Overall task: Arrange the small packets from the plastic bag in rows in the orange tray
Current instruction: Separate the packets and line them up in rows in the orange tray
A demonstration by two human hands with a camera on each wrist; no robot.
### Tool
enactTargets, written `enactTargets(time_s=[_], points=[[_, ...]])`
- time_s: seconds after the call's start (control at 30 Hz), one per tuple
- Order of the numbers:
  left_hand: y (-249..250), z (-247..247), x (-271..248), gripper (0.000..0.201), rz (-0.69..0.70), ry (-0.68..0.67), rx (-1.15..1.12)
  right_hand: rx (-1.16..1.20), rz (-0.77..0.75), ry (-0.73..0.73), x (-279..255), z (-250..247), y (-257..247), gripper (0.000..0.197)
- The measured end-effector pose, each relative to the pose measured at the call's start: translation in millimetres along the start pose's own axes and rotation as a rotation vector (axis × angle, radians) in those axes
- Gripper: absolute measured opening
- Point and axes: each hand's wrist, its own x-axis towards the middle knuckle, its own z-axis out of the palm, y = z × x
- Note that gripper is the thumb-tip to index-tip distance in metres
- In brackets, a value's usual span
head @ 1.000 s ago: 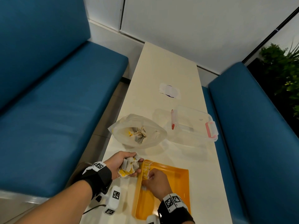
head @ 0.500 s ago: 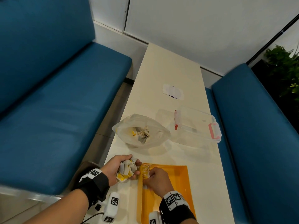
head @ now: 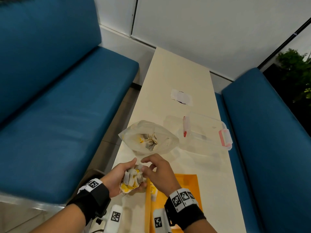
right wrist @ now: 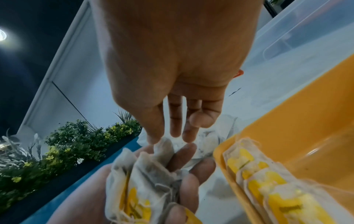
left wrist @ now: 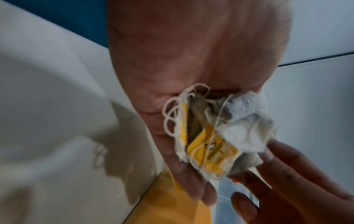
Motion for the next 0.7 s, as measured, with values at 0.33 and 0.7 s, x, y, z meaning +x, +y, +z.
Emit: enactTargets(time_s=[0.33,0.7], points=[[8.9,-1.8,-2.1,0.065,0.038,-0.003,0.003,-0.014,0.109,-0.040,7.2,5.1,6.3,0.033],[8.5,-1.2,-0.3,0.055,0.065,0.076,0.072,-0.012,0.231,0.045,-2.6,9.9,24.4,0.035]])
